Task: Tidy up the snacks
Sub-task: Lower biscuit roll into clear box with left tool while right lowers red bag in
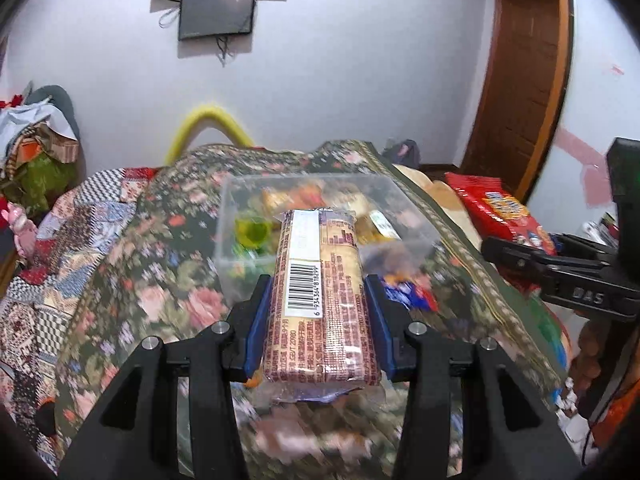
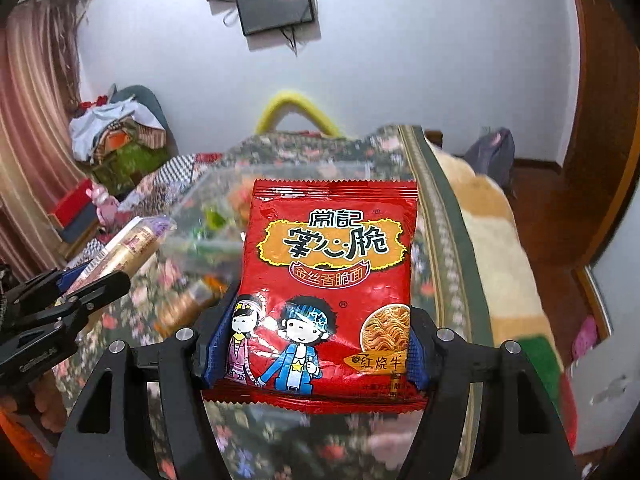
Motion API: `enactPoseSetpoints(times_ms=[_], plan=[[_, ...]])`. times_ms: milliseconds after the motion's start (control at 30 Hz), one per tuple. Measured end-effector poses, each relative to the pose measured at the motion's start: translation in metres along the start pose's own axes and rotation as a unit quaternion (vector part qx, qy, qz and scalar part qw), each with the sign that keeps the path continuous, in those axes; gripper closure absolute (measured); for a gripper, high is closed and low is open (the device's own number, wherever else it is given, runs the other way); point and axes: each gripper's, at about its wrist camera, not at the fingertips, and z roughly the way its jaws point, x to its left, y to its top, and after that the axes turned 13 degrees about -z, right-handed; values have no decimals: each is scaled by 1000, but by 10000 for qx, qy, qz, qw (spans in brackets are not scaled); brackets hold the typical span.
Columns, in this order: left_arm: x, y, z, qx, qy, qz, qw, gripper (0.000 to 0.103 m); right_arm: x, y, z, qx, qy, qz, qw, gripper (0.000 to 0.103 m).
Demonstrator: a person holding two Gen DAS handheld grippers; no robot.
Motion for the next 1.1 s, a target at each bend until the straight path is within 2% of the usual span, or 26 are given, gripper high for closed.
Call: enactPoseSetpoints(times_ms=[167, 300, 433, 833, 1100], plan=[[9, 21, 20, -189, 289, -56, 9994, 58, -1, 18, 13, -128, 210, 40, 9997, 38], [19, 34, 45, -176, 522, -57, 9985, 58, 2, 27, 32, -111, 276, 63, 9995, 38], [23, 41, 68, -71, 590, 52, 9982, 58, 5, 34, 55, -8, 203, -63, 9998, 38], [36, 55, 135, 218, 583, -68, 9980, 58, -11, 44, 113, 426, 162, 19, 9990, 38], [48, 63, 159, 414, 396, -446, 9974, 58, -19, 48, 128, 503, 254, 99, 9984, 37]])
